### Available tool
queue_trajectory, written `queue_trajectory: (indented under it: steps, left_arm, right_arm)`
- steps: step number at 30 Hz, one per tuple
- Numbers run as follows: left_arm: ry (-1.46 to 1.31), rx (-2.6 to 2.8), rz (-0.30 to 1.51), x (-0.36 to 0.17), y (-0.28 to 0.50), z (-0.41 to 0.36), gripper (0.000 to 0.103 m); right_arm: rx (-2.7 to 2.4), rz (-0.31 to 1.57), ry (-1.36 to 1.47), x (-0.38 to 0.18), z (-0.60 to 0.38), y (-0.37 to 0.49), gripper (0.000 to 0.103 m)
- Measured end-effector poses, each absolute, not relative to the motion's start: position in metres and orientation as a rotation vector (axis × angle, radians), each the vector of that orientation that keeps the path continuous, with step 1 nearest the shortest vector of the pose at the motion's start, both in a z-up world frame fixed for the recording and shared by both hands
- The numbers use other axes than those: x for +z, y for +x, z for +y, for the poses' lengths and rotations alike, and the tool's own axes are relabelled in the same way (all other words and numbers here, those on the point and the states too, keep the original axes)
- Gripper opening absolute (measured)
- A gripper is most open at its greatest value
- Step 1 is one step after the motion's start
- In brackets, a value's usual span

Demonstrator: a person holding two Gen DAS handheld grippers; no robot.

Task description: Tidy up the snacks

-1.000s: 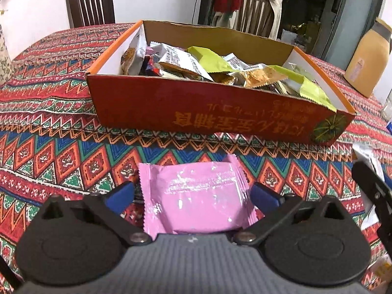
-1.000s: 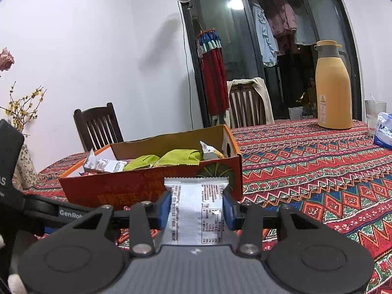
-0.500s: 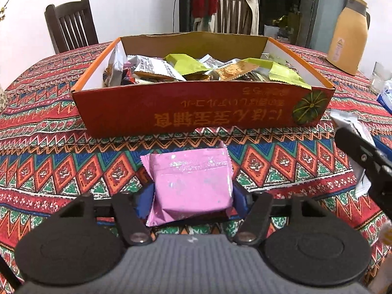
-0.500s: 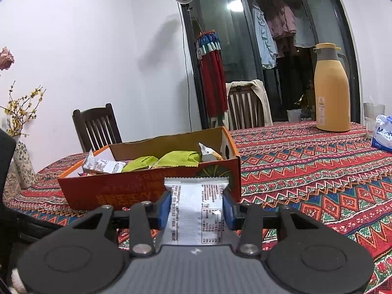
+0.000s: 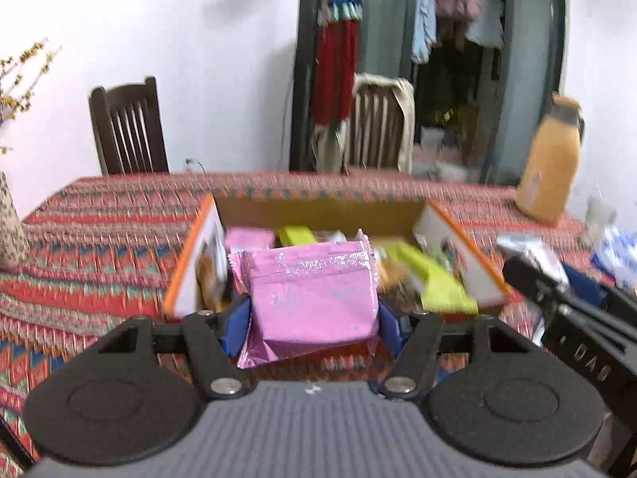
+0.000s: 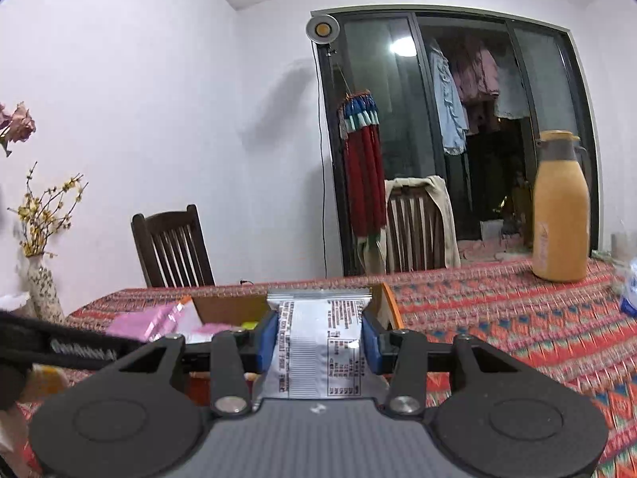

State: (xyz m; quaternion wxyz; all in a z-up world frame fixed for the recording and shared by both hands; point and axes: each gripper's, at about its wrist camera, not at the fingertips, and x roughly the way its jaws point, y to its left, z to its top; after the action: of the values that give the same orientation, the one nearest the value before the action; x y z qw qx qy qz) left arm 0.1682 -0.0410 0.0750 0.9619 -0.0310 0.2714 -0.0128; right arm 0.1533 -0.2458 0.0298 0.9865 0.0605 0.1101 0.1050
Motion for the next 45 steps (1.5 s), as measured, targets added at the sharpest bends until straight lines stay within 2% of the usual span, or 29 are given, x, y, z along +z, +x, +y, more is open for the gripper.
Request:
queue_trajectory:
  steps: [6,16,18,19,20,22,23,24,33,40,45]
  left_arm:
    - [-0.099,0.050,0.458,0.084,0.210,-0.029,0.066]
    - [-0.127,0.079,0.443,0.054,0.245,-0.006,0.066]
    - [-0.129,0.077,0.436,0.052,0.242,-0.003,0.071]
    - [-0.130,0.080,0.431,0.051,0.240,-0.003,0.075]
    - [-0.132,0.084,0.421,0.051,0.237,-0.004,0.085]
    - [-0.132,0.091,0.392,0.053,0.232,-0.003,0.096]
    - [-0.138,0.090,0.375,0.055,0.229,-0.003,0.103]
    - [-0.143,0.094,0.361,0.057,0.226,-0.002,0.103]
    - [-0.125,0.129,0.310,0.073,0.210,-0.006,0.103]
    - [-0.125,0.080,0.234,0.100,0.151,0.000,0.103]
    - [-0.090,0.003,0.226,0.096,0.105,0.000,0.103]
  right_arm:
    - [0.230,0.228,0.118,0.041,-0.230,0.205,0.043]
    - [0.246,0.289,0.050,0.017,-0.209,0.257,0.043]
    - [0.249,0.304,0.050,0.014,-0.208,0.259,0.044]
    - [0.244,0.310,0.049,0.013,-0.208,0.260,0.052]
    - [0.239,0.315,0.050,0.012,-0.207,0.260,0.058]
    - [0.219,0.310,0.055,0.011,-0.208,0.259,0.090]
    - [0.206,0.301,0.059,0.012,-0.208,0.256,0.095]
    - [0.196,0.292,0.066,0.013,-0.210,0.255,0.103]
    - [0.180,0.277,0.090,0.018,-0.217,0.247,0.103]
    - [0.177,0.199,0.096,0.048,-0.229,0.189,0.103]
    - [0.216,0.168,0.072,0.053,-0.235,0.137,0.103]
